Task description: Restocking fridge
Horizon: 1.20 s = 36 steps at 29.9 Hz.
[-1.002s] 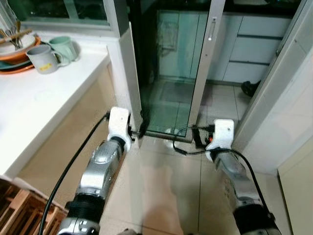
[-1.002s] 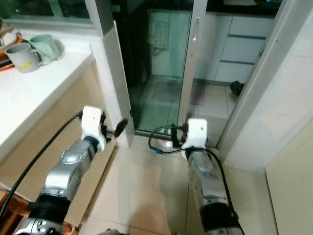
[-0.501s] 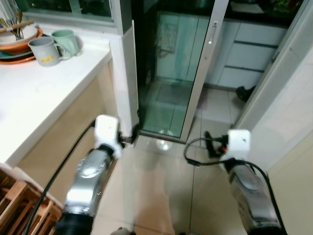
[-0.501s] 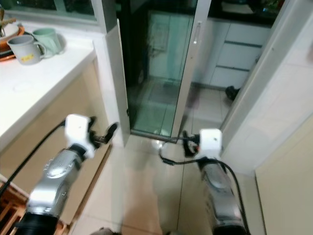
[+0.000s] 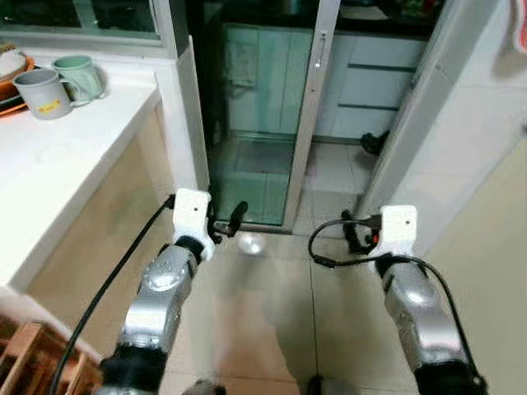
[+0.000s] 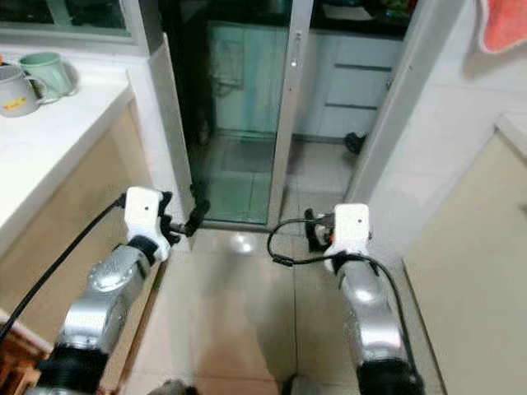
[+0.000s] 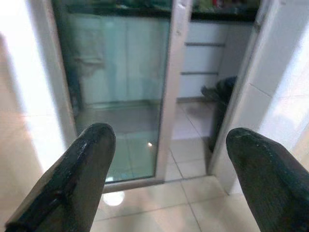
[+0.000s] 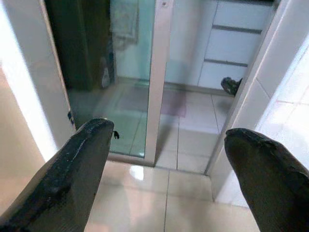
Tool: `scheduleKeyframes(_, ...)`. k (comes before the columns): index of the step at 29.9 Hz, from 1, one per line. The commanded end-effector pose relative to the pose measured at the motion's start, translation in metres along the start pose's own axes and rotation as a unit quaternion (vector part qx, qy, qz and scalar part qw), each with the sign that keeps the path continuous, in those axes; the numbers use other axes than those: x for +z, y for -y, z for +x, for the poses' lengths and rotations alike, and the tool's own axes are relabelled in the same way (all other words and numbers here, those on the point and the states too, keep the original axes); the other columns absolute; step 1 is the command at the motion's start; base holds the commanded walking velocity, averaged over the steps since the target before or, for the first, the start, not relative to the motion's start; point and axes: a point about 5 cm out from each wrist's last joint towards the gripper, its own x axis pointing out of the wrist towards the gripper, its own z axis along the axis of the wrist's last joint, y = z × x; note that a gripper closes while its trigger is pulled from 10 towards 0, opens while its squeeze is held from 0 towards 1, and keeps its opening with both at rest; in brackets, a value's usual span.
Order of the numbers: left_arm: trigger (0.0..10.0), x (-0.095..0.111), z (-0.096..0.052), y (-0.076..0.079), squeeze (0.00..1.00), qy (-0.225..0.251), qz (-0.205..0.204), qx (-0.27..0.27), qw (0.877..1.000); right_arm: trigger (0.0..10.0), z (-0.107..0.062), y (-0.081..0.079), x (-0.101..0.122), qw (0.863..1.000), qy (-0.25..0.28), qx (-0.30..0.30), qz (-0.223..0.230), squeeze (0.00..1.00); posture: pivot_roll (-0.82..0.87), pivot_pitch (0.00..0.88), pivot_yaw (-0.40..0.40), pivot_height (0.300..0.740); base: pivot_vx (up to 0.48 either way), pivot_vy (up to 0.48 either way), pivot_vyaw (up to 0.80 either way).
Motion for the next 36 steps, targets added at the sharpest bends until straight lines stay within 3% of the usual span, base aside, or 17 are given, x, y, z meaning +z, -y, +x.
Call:
scheduleKeyframes(1,10.0,0.003,0.003,0.004,0.00,0.006,0.002,-0.006,1.000,10.0,0.003,0.004,0.007,1.000,0.014,-0.007,-0.007,0.00,-0.11,0.000,0.012,0.740,0.000,0.000,0.00)
scheduleKeyframes(9,10.0,0.004,0.007,0.005,0.00,0.008,-0.003,-0.007,1.000,10.0,0.003,0.006,-0.001,1.000,0.005,-0.018,0.000,0.00,-0.12,0.000,0.016,0.740,-0.155,0.000,0.00)
scheduleKeyframes(10,10.0,0.004,0.007,0.005,0.00,0.010,-0.006,-0.004,1.000,10.0,0.003,0.006,-0.001,1.000,0.007,-0.018,0.006,0.48,-0.12,0.000,0.016,0.740,-0.360,0.000,0.00)
scheduleKeyframes(11,10.0,0.004,0.007,0.005,0.00,0.010,-0.006,-0.004,1.000,10.0,0.003,0.006,-0.001,1.000,0.007,-0.018,0.006,0.48,-0.12,0.000,0.016,0.740,-0.360,0.000,0.00)
scheduleKeyframes(12,10.0,0.004,0.007,0.004,0.00,0.012,-0.010,0.000,1.000,10.0,0.002,0.007,0.001,0.999,0.018,-0.021,0.019,1.00,-0.12,0.000,0.016,0.740,-0.356,0.000,0.00)
scheduleKeyframes(13,10.0,0.004,0.007,0.003,0.15,0.015,-0.015,0.005,1.000,10.0,0.001,0.009,0.004,0.999,0.033,-0.027,0.031,1.00,-0.11,0.000,0.014,0.740,-0.356,0.000,0.00)
scheduleKeyframes(14,10.0,0.004,0.006,0.002,0.48,0.017,-0.020,0.010,1.000,10.0,0.000,0.010,0.007,0.998,0.047,-0.033,0.039,1.00,-0.11,0.000,0.014,0.740,-0.356,0.000,0.00)
scheduleKeyframes(15,10.0,0.004,0.006,0.002,0.62,0.018,-0.022,0.015,0.999,10.0,-0.001,0.011,0.010,0.997,0.058,-0.037,0.044,1.00,-0.11,0.000,0.013,0.740,-0.360,0.000,0.00)
scheduleKeyframes(17,10.0,0.005,0.006,0.001,0.62,0.020,-0.023,0.018,0.999,10.0,-0.001,0.012,0.011,0.996,0.064,-0.039,0.045,1.00,-0.11,0.000,0.013,0.740,-0.360,0.000,0.00)
scheduleKeyframes(18,10.0,0.005,0.006,0.001,1.00,0.021,-0.025,0.021,0.999,10.0,-0.001,0.013,0.011,0.996,0.065,-0.040,0.045,1.00,-0.11,0.000,0.012,0.740,-0.356,0.000,0.00)
scheduleKeyframes(25,10.0,0.005,0.007,0.000,1.00,0.025,-0.032,0.028,0.999,10.0,0.001,0.014,0.005,0.998,0.050,-0.042,0.025,1.00,-0.11,0.000,0.007,0.740,-0.358,0.000,0.00)
scheduleKeyframes(26,10.0,0.005,0.007,-0.002,1.00,0.025,-0.035,0.032,0.999,10.0,0.002,0.013,0.004,0.998,0.049,-0.035,0.032,0.00,-0.11,0.000,0.007,0.740,-0.368,0.000,0.00)
scheduleKeyframes(36,10.0,0.004,0.006,-0.002,1.00,0.029,-0.035,0.036,0.998,10.0,0.002,0.011,0.000,0.998,0.046,-0.032,0.037,0.00,-0.10,0.000,0.008,0.740,-0.375,0.000,0.00)
